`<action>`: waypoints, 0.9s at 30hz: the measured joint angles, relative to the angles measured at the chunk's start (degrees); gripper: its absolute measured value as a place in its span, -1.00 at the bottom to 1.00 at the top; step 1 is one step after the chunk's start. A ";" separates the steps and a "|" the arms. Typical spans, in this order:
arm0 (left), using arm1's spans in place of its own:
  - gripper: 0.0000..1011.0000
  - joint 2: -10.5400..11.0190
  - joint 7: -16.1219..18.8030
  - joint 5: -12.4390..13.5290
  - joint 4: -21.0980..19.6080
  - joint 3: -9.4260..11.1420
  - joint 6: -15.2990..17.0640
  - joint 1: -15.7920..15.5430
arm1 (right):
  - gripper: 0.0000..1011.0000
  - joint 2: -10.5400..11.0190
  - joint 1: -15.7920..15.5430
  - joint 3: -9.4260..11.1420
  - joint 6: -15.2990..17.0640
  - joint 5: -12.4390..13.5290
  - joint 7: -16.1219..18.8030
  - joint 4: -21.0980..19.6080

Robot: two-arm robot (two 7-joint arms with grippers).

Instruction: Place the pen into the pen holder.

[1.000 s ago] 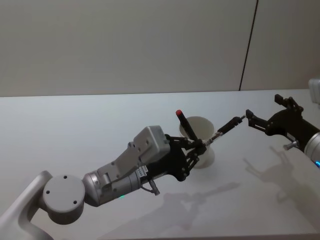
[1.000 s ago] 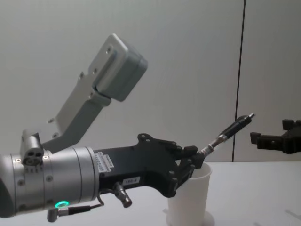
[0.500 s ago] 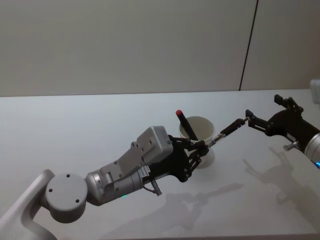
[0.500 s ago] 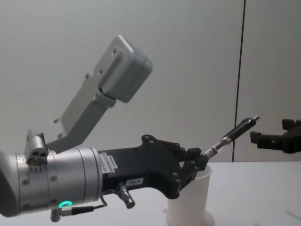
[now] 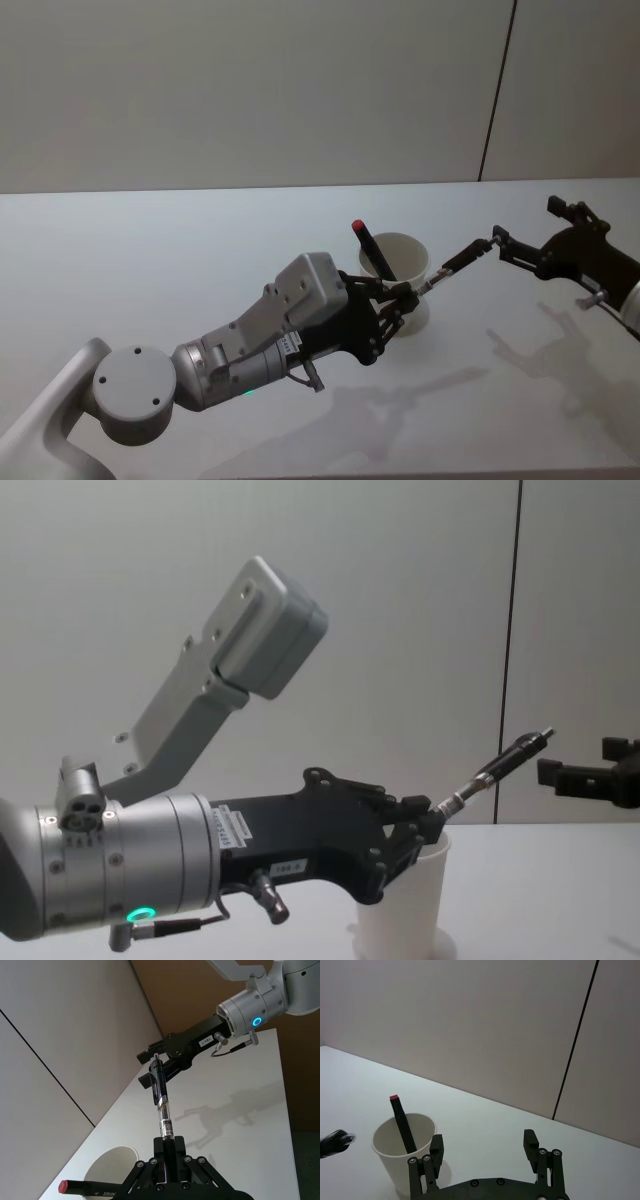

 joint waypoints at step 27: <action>-0.74 -0.05 -0.10 0.00 0.06 0.01 -0.01 -0.06 | 0.98 3.90 -2.33 2.42 8.58 12.45 15.26 0.90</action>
